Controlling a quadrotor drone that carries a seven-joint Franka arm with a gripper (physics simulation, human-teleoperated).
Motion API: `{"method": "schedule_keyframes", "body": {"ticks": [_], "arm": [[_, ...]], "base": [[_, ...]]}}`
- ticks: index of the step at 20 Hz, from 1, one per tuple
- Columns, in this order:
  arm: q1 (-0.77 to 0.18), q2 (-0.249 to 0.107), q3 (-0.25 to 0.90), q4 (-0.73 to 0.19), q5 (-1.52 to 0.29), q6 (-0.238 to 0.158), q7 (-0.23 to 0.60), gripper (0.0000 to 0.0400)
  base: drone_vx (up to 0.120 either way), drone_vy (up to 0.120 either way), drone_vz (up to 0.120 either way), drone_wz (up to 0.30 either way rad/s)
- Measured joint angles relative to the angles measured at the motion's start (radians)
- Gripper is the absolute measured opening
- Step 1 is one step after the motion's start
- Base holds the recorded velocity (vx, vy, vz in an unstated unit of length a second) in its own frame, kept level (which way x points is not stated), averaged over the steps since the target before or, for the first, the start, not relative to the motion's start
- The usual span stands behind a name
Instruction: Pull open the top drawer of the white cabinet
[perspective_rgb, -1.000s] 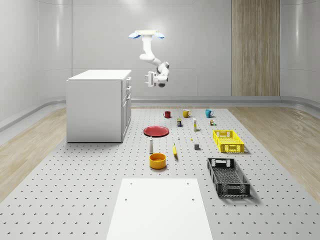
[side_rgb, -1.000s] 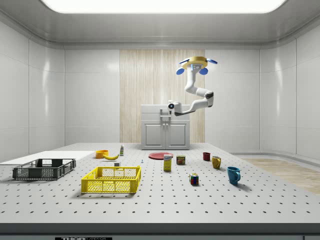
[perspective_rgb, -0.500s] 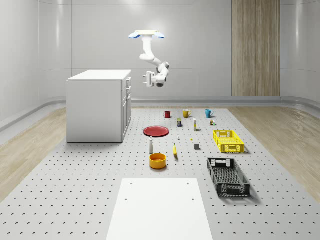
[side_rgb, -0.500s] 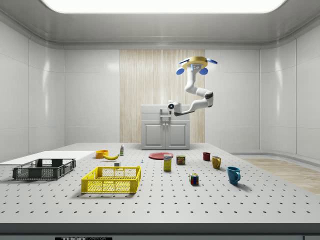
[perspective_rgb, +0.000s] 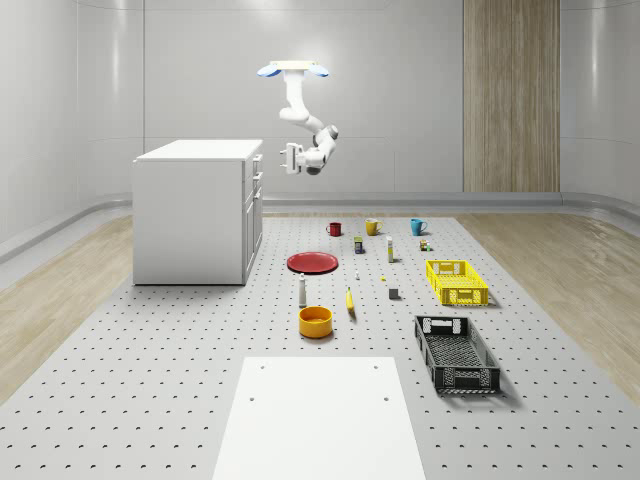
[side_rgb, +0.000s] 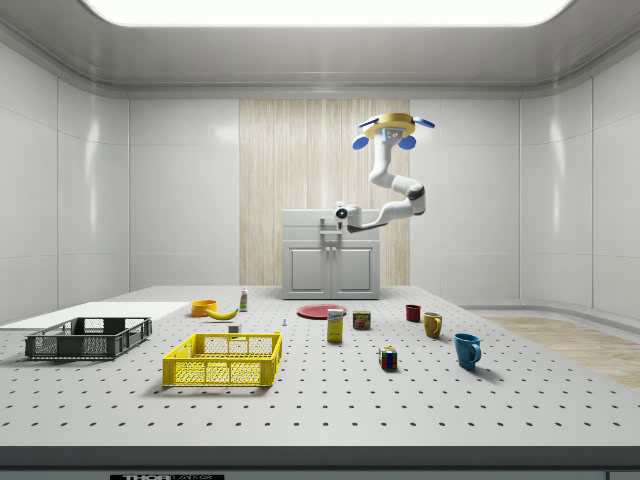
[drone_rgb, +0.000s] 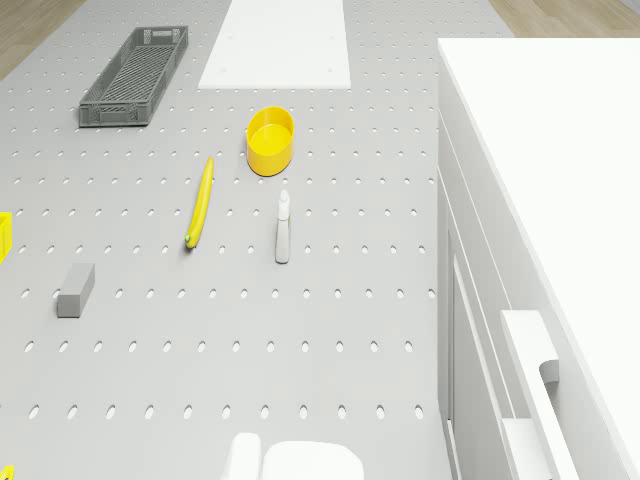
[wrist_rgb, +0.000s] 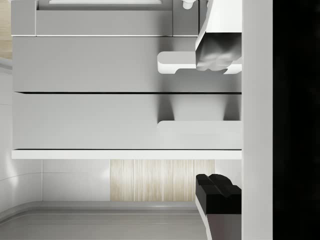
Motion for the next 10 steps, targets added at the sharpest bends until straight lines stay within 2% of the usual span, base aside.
{"method": "schedule_keyframes", "body": {"ticks": [4,10], "arm": [[0.014,0.011,0.033,-0.018,0.037,0.039,-0.014,0.0305],[0.028,0.027,0.065,-0.032,0.077,0.075,-0.031,0.0305]], "base": [[0.000,0.000,0.000,0.000],[0.000,0.000,0.000,0.000]]}}
